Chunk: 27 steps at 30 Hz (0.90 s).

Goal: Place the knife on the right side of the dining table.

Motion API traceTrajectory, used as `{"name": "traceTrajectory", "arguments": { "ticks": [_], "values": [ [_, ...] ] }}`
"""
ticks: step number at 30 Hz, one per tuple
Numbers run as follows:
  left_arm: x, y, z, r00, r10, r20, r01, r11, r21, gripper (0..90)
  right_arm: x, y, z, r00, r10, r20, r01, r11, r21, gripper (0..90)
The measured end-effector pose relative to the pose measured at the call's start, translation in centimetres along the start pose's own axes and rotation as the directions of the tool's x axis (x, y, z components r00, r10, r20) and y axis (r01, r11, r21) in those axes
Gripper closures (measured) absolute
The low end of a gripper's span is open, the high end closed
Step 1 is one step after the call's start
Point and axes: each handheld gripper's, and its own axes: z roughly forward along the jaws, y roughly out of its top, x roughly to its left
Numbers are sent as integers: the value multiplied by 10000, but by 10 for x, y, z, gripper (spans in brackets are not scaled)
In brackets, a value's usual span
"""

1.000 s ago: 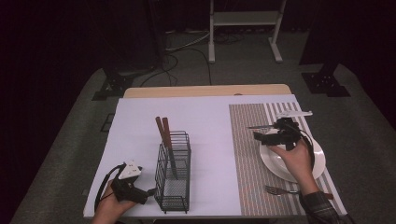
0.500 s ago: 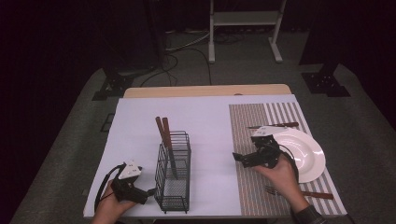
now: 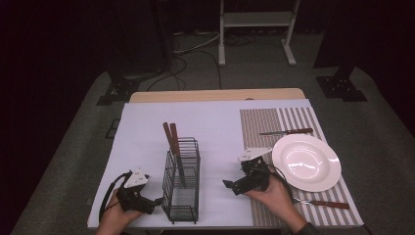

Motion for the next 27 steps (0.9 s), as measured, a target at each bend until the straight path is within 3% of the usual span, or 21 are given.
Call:
{"name": "traceTrajectory", "arguments": {
  "ticks": [8,16,19,20,27],
  "values": [
    [0,0,0,10000,-4,-5,4,10000,0,0,19,-7,24,9969,-732,-296,751,9946,715,0],
    [0,0,0,10000,-3,-2,3,10000,5,0,27,-12,36,9938,-1020,-434,1058,9897,965,0],
    [0,0,0,10000,-5,3,5,10000,-1,0,28,-14,39,9922,-1178,-400,1212,9876,1002,0],
    [0,0,0,10000,-4,0,4,10000,2,0,31,-17,42,9872,-1578,-229,1592,9832,893,0],
    [0,0,0,10000,-2,-3,2,10000,0,0,30,-19,42,9862,-1633,-264,1648,9839,697,0]
  ]
}}
